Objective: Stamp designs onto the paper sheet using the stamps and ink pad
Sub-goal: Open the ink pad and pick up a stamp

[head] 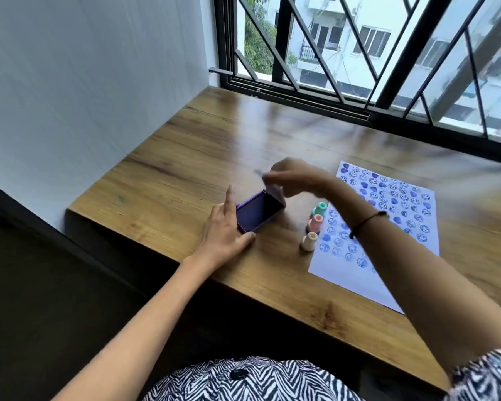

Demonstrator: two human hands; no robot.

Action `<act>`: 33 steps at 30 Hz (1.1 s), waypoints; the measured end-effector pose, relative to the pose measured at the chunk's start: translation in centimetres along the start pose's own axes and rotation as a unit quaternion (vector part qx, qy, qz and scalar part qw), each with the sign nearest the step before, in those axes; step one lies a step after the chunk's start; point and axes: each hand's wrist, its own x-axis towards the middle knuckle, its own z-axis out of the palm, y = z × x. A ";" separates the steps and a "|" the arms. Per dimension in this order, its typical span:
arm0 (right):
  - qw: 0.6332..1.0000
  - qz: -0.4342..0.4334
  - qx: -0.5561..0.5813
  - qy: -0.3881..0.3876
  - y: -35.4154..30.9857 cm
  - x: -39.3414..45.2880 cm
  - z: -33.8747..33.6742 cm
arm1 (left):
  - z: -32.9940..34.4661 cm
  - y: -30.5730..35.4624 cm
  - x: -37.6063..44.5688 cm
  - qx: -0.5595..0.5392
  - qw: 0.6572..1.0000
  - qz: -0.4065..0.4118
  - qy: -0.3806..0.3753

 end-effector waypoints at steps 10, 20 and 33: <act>0.990 0.081 0.034 0.109 4.0 1.4 -3.6 | -0.8 -0.6 0.3 0.056 0.998 0.030 -0.010; 0.961 0.107 -0.244 0.077 4.6 -4.2 -2.0 | -0.8 1.8 -0.6 -0.012 0.994 0.061 0.087; 0.976 -0.081 0.181 0.090 -0.6 -4.6 2.7 | -1.8 3.1 -1.0 -0.457 0.882 -0.078 0.087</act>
